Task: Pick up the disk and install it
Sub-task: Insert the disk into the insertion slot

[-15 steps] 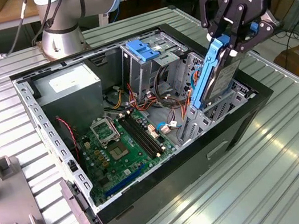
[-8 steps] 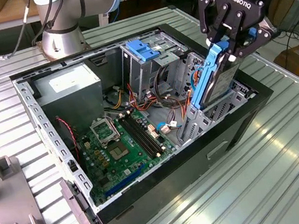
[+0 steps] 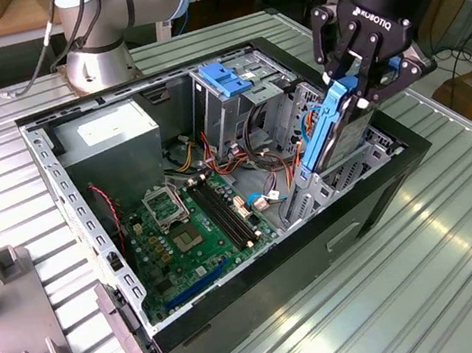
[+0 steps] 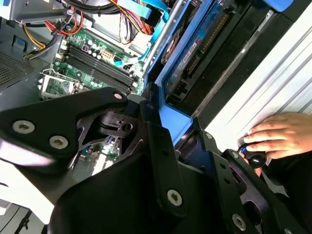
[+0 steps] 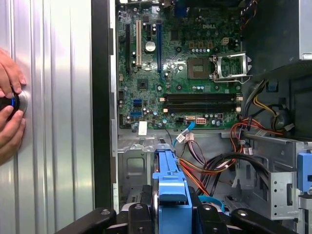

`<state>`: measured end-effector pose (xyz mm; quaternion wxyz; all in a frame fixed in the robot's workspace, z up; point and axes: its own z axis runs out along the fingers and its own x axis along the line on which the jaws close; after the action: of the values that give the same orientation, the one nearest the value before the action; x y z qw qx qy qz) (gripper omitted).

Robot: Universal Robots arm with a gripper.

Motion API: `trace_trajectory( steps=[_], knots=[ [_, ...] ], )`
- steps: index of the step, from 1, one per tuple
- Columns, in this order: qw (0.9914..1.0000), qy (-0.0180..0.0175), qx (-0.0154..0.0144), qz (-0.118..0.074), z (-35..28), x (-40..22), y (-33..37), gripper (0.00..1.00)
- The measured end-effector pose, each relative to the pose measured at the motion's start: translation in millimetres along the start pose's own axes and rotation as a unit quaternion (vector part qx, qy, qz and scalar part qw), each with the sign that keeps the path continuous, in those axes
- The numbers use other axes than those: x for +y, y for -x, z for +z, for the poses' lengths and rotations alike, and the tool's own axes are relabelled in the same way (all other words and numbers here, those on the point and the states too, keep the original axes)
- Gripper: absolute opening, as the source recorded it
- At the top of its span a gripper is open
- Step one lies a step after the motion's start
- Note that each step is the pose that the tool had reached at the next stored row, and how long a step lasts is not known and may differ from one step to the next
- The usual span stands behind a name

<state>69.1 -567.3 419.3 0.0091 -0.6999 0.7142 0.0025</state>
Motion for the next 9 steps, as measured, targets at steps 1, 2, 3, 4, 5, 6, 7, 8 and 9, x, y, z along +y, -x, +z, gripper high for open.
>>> trace_trajectory(
  steps=[1,2,3,4,5,6,7,8,9],
  knots=[
    [1.00000,0.0000,0.0001,0.000,1.6,-0.1,-0.1,0.37],
    [1.00000,0.0000,0.0000,0.000,3.4,-0.3,-0.2,0.37],
    [1.00000,0.0000,0.0001,0.000,5.2,-0.4,-0.3,0.37],
    [1.00000,0.0001,0.0001,0.000,6.6,-0.4,-0.3,0.37],
    [1.00000,0.0001,0.0001,0.000,6.6,-0.4,-0.3,0.37],
    [1.00000,0.0001,0.0001,0.000,6.6,-0.5,-0.3,0.37],
    [1.00000,0.0001,0.0001,0.000,6.8,-0.4,-0.4,0.37],
    [1.00000,0.0001,0.0001,0.000,6.8,-0.4,-0.3,0.37],
    [1.00000,0.0001,0.0000,0.000,6.9,-0.5,-0.3,0.37]
  ],
)
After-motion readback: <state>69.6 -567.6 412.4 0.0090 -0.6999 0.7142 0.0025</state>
